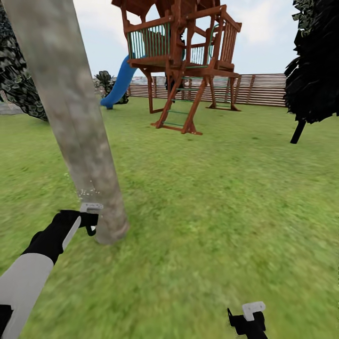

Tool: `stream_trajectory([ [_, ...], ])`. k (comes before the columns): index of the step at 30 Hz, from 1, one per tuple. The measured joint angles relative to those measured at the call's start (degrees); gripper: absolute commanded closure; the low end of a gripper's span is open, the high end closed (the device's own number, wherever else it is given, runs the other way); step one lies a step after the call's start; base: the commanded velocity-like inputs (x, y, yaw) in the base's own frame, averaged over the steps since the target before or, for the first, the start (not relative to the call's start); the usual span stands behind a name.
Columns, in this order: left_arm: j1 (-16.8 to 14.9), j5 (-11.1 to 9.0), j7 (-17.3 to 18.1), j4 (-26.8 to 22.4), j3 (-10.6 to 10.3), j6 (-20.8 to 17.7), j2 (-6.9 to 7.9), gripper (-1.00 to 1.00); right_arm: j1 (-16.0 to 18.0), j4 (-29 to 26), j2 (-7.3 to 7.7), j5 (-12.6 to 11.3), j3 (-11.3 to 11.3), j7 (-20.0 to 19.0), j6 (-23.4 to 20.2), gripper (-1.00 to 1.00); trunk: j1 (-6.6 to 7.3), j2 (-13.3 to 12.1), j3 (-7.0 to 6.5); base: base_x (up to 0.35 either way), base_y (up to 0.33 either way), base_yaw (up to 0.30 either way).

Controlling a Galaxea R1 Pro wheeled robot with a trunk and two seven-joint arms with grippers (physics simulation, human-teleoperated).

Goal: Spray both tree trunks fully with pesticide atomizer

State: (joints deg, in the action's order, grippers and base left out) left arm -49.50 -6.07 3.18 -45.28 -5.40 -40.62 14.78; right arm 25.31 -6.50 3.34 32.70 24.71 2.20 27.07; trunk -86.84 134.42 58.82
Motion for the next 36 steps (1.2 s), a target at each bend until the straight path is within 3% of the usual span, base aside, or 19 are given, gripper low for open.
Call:
stream_trajectory([
  [4, 0.0, 0.5, 0.0, 2.8, 0.9, 0.3, 0.78, 1.00, 0.0, 0.0, 0.00, 0.0, 0.0, 0.0, 0.0, -1.00, 0.00, 0.0, 0.00, 0.139, -0.268, 0.001],
  [6, 0.1, 1.0, 0.0, 4.3, 1.4, 0.6, 2.80, 1.00, 0.0, 0.0, 0.00, 0.0, 0.0, 0.0, 0.0, -1.00, 0.00, 0.0, 0.00, 0.140, -0.268, 0.000],
  [10, 0.1, 0.5, 0.0, 6.6, 1.6, 0.8, 3.69, 1.00, 0.0, 0.0, -0.01, 0.0, 0.0, 0.0, 0.0, -1.00, 0.00, 0.0, 0.00, 0.140, -0.268, 0.168],
  [14, 0.1, 0.4, 0.0, 10.9, 1.5, 6.5, 3.50, 1.00, 0.0, 0.0, 0.00, 0.0, 0.0, 0.0, 0.0, -1.00, 0.00, 0.0, 0.00, 0.152, -0.262, 0.274],
  [21, 0.1, 0.3, -0.1, 13.2, 1.6, 8.4, 3.28, 1.00, 0.0, 0.0, -0.01, 0.0, 0.0, 0.0, 0.0, -1.00, 0.00, 0.0, 0.00, 0.161, -0.256, 0.278],
  [24, 0.1, 0.4, -0.6, 15.1, 1.6, 13.0, 3.54, 1.00, 0.0, 0.0, -0.05, 0.0, 0.0, 0.0, 0.0, -1.00, 0.00, 0.0, 0.00, 0.163, -0.255, 0.158],
  [27, 0.1, 0.3, -0.8, 17.0, 1.5, 14.7, 3.48, 1.00, 0.0, 0.0, -0.04, 0.0, 0.0, 0.0, 0.0, -1.00, 0.00, 0.0, 0.00, 0.213, -0.212, 0.009],
  [28, 0.1, 0.3, -0.8, 18.8, 1.5, 16.2, 3.40, 1.00, 0.0, 0.1, -0.07, 0.0, 0.0, 0.0, 0.0, -1.00, 0.00, 0.0, 0.00, 0.222, -0.200, 0.001],
  [30, 0.1, 0.1, -0.9, 24.7, 1.5, 23.5, 3.29, 1.00, 0.0, 0.1, -0.03, 0.1, 0.0, 0.0, 0.0, -1.00, 0.00, 0.0, 0.01, 0.161, -0.108, 0.000],
  [31, 0.1, 0.0, -1.1, 25.8, 1.5, 24.8, 3.26, 1.00, 0.0, 0.1, -0.05, 0.1, 0.0, 0.0, 0.0, -1.00, 0.00, 0.0, 0.00, 0.046, -0.027, 0.000],
  [32, 0.1, 0.0, -2.2, 26.3, 1.5, 25.3, 3.20, 1.00, 0.0, 0.0, -0.05, 0.1, 0.0, 0.0, 0.0, -1.00, 0.00, 0.0, 0.00, 0.005, -0.003, 0.000],
  [33, 0.1, -0.1, -7.5, 26.7, 1.6, 25.7, 3.02, 1.00, 0.0, 0.1, -0.03, 0.1, 0.0, 0.0, 0.0, -1.00, 0.00, 0.0, 0.00, 0.003, -0.001, 0.000],
  [35, 0.1, -0.5, -8.3, 26.8, 1.5, 25.9, 2.82, 1.00, 0.0, 0.1, -0.04, 0.1, 0.0, 0.0, 0.0, -1.00, 0.00, 0.0, 0.00, 0.024, -0.063, 0.000],
  [36, 0.1, -0.6, -8.2, 26.8, 1.5, 26.0, 1.87, 1.00, 0.0, 0.1, -0.06, 0.1, 0.0, 0.0, 0.0, -1.00, 0.00, 0.0, 0.00, 0.083, -0.197, 0.000],
])
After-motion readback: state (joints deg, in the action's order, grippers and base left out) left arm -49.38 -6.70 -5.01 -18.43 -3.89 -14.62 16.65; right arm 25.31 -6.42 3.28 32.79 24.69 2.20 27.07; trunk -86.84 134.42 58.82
